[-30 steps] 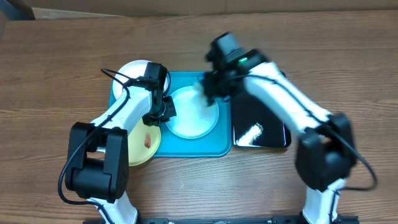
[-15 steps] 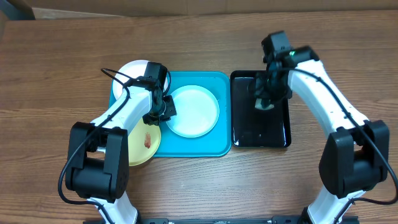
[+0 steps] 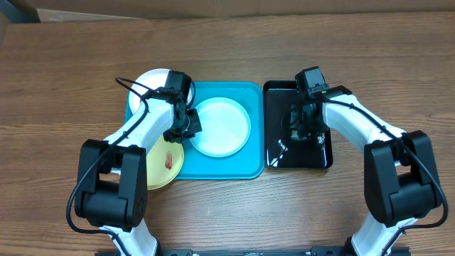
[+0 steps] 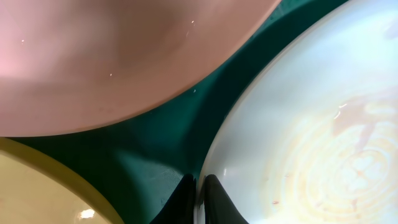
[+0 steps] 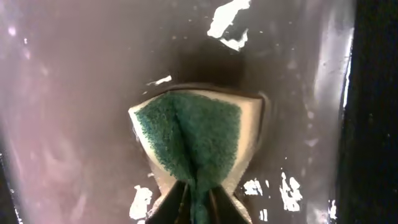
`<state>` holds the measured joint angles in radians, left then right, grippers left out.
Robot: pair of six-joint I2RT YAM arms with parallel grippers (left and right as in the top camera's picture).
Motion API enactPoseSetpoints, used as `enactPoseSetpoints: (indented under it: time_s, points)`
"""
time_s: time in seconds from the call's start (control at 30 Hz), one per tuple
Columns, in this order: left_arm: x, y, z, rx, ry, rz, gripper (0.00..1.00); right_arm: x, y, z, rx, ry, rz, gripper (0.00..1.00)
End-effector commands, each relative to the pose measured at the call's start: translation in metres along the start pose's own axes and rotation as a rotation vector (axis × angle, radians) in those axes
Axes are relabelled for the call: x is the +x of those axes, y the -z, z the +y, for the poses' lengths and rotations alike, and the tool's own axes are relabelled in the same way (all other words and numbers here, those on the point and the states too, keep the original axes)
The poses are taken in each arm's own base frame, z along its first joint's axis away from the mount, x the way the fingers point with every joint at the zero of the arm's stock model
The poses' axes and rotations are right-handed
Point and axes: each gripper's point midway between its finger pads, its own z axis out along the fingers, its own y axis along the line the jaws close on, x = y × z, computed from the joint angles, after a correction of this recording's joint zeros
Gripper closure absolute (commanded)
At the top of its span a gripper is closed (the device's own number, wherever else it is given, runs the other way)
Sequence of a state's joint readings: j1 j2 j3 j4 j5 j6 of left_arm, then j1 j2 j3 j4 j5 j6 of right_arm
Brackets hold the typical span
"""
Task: Clean dirty plates on tray and stack at the side
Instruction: 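Return the sponge to the black tray and release it, then lift the light-blue plate off the tray with the left gripper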
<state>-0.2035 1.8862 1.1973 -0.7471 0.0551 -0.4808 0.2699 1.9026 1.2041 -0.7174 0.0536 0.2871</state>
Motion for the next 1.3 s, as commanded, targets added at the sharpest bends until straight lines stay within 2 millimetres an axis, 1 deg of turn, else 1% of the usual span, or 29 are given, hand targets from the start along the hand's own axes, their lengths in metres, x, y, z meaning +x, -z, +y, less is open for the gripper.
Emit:
enactPoseSetpoints:
  time_s: [0.0, 0.03, 0.13, 0.2, 0.27, 0.33, 0.4, 0.5, 0.63, 0.67, 0.77, 0.83, 0.87, 0.9, 0.93, 1.03, 1.1, 1.13, 1.2, 1.27]
  points:
    - [0.003, -0.005, 0.001, -0.016, 0.013, 0.009, 0.91, 0.008, -0.008, -0.003, 0.022, 0.005, 0.018, 0.82]
    - [0.004, -0.005, 0.001, -0.016, 0.013, 0.009, 0.91, 0.008, -0.008, -0.003, 0.021, 0.005, 0.017, 0.78]
    - [0.004, -0.005, 0.001, -0.016, 0.013, 0.01, 0.91, 0.003, -0.005, -0.002, 0.016, 0.003, 0.01, 0.71]
    - [0.004, -0.005, 0.001, -0.016, 0.013, 0.009, 0.91, -0.003, 0.002, -0.001, 0.015, 0.0, 0.005, 0.68]
    - [0.004, -0.005, 0.001, -0.016, 0.013, 0.009, 0.91, -0.012, 0.015, 0.001, 0.013, -0.003, -0.003, 0.66]
    - [0.004, -0.005, 0.001, -0.016, 0.013, 0.009, 0.91, -0.022, 0.03, 0.004, 0.008, -0.003, -0.017, 0.61]
    - [0.004, -0.005, 0.001, -0.016, 0.013, 0.009, 0.91, -0.031, 0.044, 0.007, 0.004, -0.003, -0.027, 0.52]
    - [0.004, -0.005, 0.001, -0.016, 0.013, 0.01, 0.9, -0.043, 0.065, 0.01, 0.0, -0.006, -0.039, 0.44]
    - [0.004, -0.005, 0.001, -0.016, 0.013, 0.01, 0.85, -0.062, 0.092, 0.003, -0.004, -0.035, -0.067, 0.31]
    - [0.004, -0.005, 0.001, -0.017, 0.013, 0.011, 0.85, -0.067, 0.097, -0.001, -0.003, -0.047, -0.074, 0.28]
    - [0.006, -0.006, 0.002, -0.019, 0.013, 0.015, 0.85, -0.078, 0.108, -0.019, -0.002, -0.097, -0.09, 0.27]
    - [0.008, -0.007, 0.002, -0.022, 0.011, 0.019, 0.85, -0.082, 0.109, -0.033, -0.01, -0.135, -0.088, 0.27]
    - [0.009, -0.007, 0.003, -0.025, 0.011, 0.02, 0.87, -0.083, 0.108, -0.038, -0.015, -0.15, -0.083, 0.27]
    - [0.009, -0.008, 0.003, -0.026, 0.01, 0.021, 0.94, -0.084, 0.108, -0.046, -0.02, -0.172, -0.079, 0.27]
    - [0.009, -0.008, 0.003, -0.025, 0.01, 0.021, 0.96, -0.084, 0.108, -0.052, -0.017, -0.187, -0.078, 0.27]
    - [0.008, -0.007, 0.002, -0.02, 0.01, 0.018, 0.96, -0.088, 0.108, -0.076, 0.002, -0.238, -0.083, 0.26]
    - [0.007, -0.005, 0.001, -0.02, 0.009, 0.018, 0.96, -0.09, 0.109, -0.097, 0.03, -0.281, -0.09, 0.23]
    - [0.005, -0.003, 0.0, -0.018, 0.004, 0.018, 0.96, -0.091, 0.11, -0.112, 0.04, -0.313, -0.095, 0.16]
    - [0.002, 0.003, -0.002, -0.017, 0.003, 0.02, 0.96, -0.091, 0.11, -0.13, 0.05, -0.355, -0.098, 0.0]
    - [-0.003, 0.011, -0.006, -0.013, -0.01, 0.014, 0.96, -0.091, 0.111, -0.146, 0.059, -0.39, -0.099, 0.0]
